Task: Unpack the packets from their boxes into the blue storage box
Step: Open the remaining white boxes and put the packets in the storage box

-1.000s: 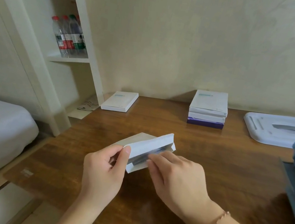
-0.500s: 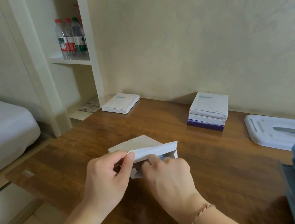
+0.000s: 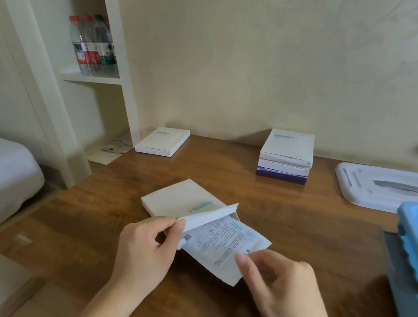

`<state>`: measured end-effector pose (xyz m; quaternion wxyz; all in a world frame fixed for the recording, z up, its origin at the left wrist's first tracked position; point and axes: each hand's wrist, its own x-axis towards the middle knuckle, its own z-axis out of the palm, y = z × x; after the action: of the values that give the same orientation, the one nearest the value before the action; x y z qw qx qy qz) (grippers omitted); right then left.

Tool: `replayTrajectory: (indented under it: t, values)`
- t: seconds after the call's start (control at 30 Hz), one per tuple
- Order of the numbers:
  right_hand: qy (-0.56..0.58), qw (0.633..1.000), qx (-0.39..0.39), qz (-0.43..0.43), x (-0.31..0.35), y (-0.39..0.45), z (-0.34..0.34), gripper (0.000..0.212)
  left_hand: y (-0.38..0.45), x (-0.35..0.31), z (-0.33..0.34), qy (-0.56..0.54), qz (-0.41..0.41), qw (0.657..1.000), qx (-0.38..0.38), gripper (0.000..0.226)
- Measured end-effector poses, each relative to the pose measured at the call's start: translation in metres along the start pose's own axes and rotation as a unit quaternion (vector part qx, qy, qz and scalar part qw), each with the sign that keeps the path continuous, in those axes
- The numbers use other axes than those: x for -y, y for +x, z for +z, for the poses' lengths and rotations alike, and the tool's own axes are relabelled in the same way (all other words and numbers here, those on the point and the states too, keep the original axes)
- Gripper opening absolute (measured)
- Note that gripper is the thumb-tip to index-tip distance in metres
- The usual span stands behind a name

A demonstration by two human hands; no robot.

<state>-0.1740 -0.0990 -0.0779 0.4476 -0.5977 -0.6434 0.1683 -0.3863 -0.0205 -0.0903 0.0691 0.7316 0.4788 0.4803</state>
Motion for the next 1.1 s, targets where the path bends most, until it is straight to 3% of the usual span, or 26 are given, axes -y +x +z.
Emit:
replayTrajectory:
  t: [0.07,0.13,0.33,0.4,0.5,0.6,0.63,0.7,0.73,0.8,0.9,0.97,1.0,1.07,1.1]
  values:
    - [0.101,0.986,-0.032,0.131,-0.006,0.003,0.001,0.018,-0.003,-0.001,0.004,0.019,-0.002,0.999,0.030,0.034]
    - [0.137,0.969,-0.057,0.199,-0.011,0.000,-0.002,0.011,-0.004,-0.001,0.007,0.052,-0.005,0.997,0.060,0.026]
    - [0.181,0.947,-0.146,0.221,-0.016,-0.008,-0.023,0.021,-0.012,-0.012,0.008,0.110,0.051,0.983,0.140,0.039]
    - [0.210,0.941,-0.139,0.228,-0.015,-0.007,-0.027,0.019,-0.019,-0.025,0.012,0.130,0.091,0.973,0.169,0.061]
    - [0.243,0.941,-0.133,0.197,-0.007,-0.006,-0.030,0.020,-0.022,-0.056,0.030,0.175,0.177,0.948,0.196,0.083]
    - [0.253,0.954,-0.121,0.111,0.010,-0.008,-0.039,0.023,-0.015,-0.079,0.042,0.083,0.207,0.965,0.134,0.049]
    - [0.263,0.955,-0.119,0.070,0.016,-0.010,-0.043,0.020,-0.012,-0.087,0.043,0.044,0.178,0.978,0.096,0.034]
    - [0.253,0.957,-0.140,-0.010,0.024,-0.022,-0.051,0.022,-0.002,-0.105,0.035,-0.086,-0.004,0.995,0.042,0.020]
    - [0.206,0.962,-0.172,-0.054,0.024,-0.029,-0.056,0.020,0.002,-0.113,0.031,-0.175,-0.118,0.977,0.034,0.020]
    - [0.059,0.960,-0.243,-0.124,0.023,-0.042,-0.068,0.017,0.010,-0.126,0.025,-0.361,-0.278,0.889,0.042,0.029]
    - [-0.058,0.951,-0.271,-0.136,0.022,-0.055,-0.088,0.023,0.017,-0.143,0.016,-0.543,-0.367,0.751,0.083,0.035]
    - [-0.007,0.968,-0.239,-0.080,0.027,-0.057,-0.098,0.046,0.017,-0.155,0.017,-0.581,-0.377,0.711,0.118,0.045]
    - [0.081,0.973,-0.214,-0.028,0.031,-0.056,-0.102,0.060,0.016,-0.162,0.020,-0.588,-0.378,0.703,0.129,0.052]
    - [0.283,0.944,-0.160,0.050,0.033,-0.058,-0.109,0.074,0.013,-0.179,0.025,-0.590,-0.367,0.706,0.137,0.062]
    - [0.330,0.930,-0.150,0.061,0.033,-0.059,-0.117,0.071,0.011,-0.187,0.029,-0.596,-0.351,0.708,0.147,0.061]
